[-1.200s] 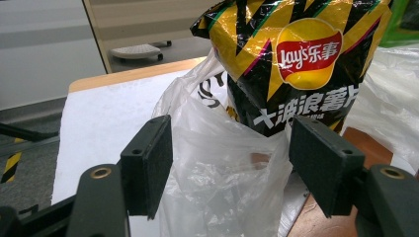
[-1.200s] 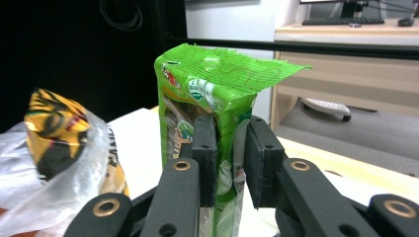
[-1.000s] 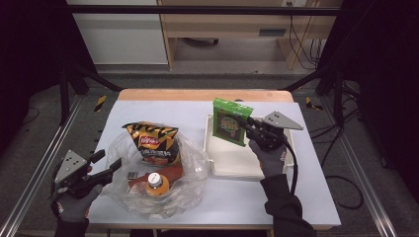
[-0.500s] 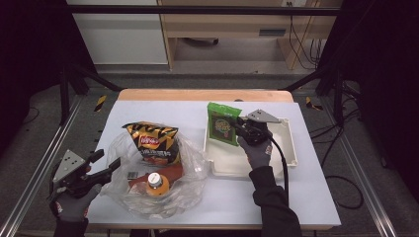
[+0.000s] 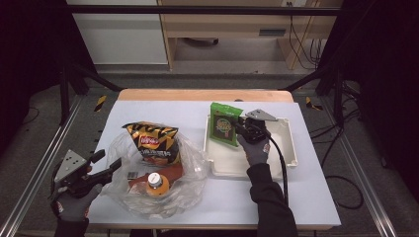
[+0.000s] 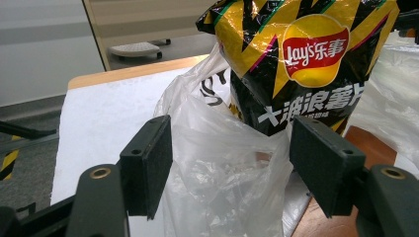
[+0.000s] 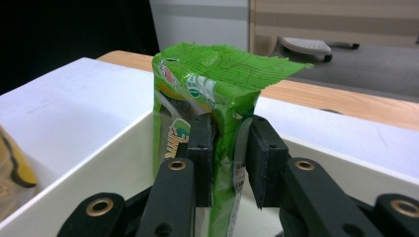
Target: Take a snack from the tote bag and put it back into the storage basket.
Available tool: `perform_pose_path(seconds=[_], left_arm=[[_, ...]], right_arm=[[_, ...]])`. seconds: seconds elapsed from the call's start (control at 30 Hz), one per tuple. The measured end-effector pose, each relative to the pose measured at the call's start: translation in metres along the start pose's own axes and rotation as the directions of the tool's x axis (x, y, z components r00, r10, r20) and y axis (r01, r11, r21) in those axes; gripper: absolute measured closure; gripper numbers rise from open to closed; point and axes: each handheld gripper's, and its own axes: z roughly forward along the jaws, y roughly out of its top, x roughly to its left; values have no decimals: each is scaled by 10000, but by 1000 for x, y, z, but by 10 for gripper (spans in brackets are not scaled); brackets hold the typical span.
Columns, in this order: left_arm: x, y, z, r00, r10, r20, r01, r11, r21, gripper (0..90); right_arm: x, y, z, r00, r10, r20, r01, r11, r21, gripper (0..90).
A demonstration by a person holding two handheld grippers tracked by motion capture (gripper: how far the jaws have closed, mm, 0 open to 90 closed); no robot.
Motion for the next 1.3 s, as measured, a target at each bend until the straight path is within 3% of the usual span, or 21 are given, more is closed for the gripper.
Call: perform_pose_path(seconds=[0.3,0.43,0.57,0.73,0.87,0.97,1.17,1.3], left_arm=[[0,-1,1,10000,-13,23,13,10000,20,325],[1,-1,1,10000,-20,16,20,10000,49,326],[1,-2,1,10000,-41,6,41,10000,68,326],[1,-2,1,10000,-80,-3,80,10000,41,326],[1,-2,1,10000,-89,-7,89,10000,36,327],[0,-1,1,10000,-51,-2,51,10000,36,328],[1,-2,1,10000,-65,1,65,10000,63,329],[1,-2,1,10000,-57,17,57,10000,57,329]], right_arm=[[-7,-5,9,9977,99,673,-117,9996,262,657],[-9,-7,13,9957,105,919,-146,9989,447,537],[-12,-7,10,9936,308,1090,-374,9975,593,443],[-13,-3,1,9886,420,1449,-526,9962,700,411],[-11,-8,-6,9829,303,1815,-497,9934,1035,481],[-9,-13,-7,9796,295,1989,-518,9928,1078,607],[-10,-18,-1,9820,379,1849,-594,9919,1124,798],[-9,-18,4,9819,464,1837,-643,9936,930,835]])
